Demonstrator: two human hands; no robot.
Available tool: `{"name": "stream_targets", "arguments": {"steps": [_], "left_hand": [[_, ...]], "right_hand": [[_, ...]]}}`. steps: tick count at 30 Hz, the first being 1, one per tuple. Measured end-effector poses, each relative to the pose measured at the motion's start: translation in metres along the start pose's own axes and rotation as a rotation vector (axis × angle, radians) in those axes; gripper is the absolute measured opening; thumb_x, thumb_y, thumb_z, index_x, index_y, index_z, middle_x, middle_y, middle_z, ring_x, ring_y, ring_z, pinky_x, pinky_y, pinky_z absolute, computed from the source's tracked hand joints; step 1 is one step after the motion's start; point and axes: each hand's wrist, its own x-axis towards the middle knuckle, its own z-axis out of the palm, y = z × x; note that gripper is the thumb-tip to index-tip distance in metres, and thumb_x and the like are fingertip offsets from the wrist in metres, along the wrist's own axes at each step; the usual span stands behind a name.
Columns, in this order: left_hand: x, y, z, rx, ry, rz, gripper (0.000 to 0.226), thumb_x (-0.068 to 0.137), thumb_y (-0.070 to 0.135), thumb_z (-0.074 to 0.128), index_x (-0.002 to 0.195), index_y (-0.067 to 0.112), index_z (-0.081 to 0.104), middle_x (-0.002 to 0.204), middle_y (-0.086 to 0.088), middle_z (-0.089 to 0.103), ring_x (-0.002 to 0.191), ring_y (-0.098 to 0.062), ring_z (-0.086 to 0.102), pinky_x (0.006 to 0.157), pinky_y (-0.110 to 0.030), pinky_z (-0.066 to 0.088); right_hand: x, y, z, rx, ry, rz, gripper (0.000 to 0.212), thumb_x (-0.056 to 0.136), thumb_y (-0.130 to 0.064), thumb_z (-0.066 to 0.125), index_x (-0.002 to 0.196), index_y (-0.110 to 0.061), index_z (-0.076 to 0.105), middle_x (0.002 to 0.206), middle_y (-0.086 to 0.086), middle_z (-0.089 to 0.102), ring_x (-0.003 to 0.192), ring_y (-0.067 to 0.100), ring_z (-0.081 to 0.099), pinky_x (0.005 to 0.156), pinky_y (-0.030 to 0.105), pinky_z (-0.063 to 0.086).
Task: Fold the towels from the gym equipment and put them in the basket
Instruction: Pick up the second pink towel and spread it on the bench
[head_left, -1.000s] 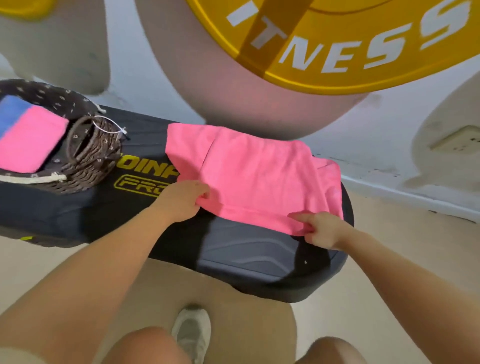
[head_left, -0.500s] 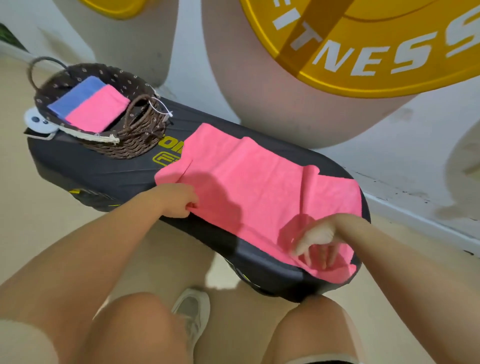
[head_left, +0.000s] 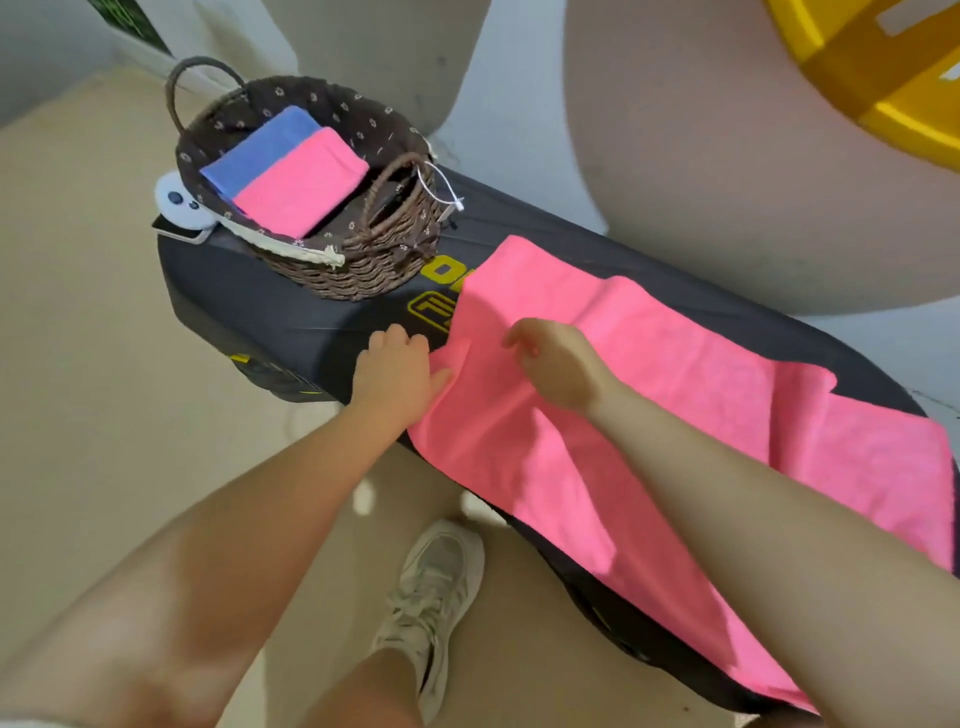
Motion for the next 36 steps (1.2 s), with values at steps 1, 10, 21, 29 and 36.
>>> {"name": "stream_targets", "arguments": {"steps": [1, 10, 21, 29, 36], "left_hand": [[0.003, -0.002, 0.003, -0.03, 0.005, 0.011, 0.044, 0.091, 0.045, 0.049, 0.114, 0.007, 0.054, 0.119, -0.015, 0.045, 0.113, -0.033, 0.04, 0.088, -0.042, 0.039], [0.025, -0.042, 0.012, -0.646, 0.037, 0.012, 0.021, 0.085, 0.02, 0.061, 0.07, 0.017, 0.047, 0.063, 0.004, 0.047, 0.059, -0.011, 0.043, 0.052, -0.013, 0.034], [0.014, -0.091, 0.01, -0.601, 0.21, -0.111, 0.017, 0.085, 0.022, 0.062, 0.079, 0.011, 0.05, 0.064, -0.005, 0.048, 0.066, -0.026, 0.049, 0.061, -0.033, 0.036], [0.003, -0.075, -0.004, -0.193, 0.193, 0.005, 0.025, 0.087, 0.014, 0.056, 0.108, 0.003, 0.049, 0.11, -0.018, 0.05, 0.098, -0.038, 0.052, 0.074, -0.045, 0.04], [0.006, 0.049, -0.012, -0.256, -0.011, 0.524, 0.02, 0.088, 0.019, 0.046, 0.103, 0.009, 0.054, 0.105, -0.012, 0.054, 0.094, -0.033, 0.056, 0.076, -0.042, 0.046]], "right_hand": [[0.012, -0.003, 0.007, 0.011, 0.021, 0.01, 0.037, 0.086, 0.001, 0.041, 0.115, -0.009, 0.062, 0.116, 0.015, 0.065, 0.11, 0.029, 0.058, 0.09, 0.027, 0.037], [0.099, -0.018, 0.041, -0.072, 0.026, 0.241, 0.035, 0.087, -0.039, 0.056, 0.072, -0.007, 0.057, 0.076, 0.011, 0.05, 0.073, 0.027, 0.047, 0.063, 0.029, 0.033], [0.109, -0.052, 0.058, 0.144, 0.161, 0.011, 0.006, 0.086, -0.008, 0.051, 0.084, -0.007, 0.057, 0.085, 0.01, 0.061, 0.082, 0.025, 0.053, 0.074, 0.033, 0.041], [0.048, -0.006, 0.029, -0.084, 0.152, -0.101, 0.04, 0.083, -0.026, 0.039, 0.109, -0.008, 0.063, 0.112, 0.013, 0.063, 0.109, 0.032, 0.055, 0.094, 0.04, 0.042], [-0.037, 0.073, -0.046, -0.255, 0.333, 0.228, 0.032, 0.085, -0.02, 0.046, 0.104, -0.001, 0.062, 0.113, 0.021, 0.058, 0.106, 0.039, 0.051, 0.09, 0.043, 0.041]]}}
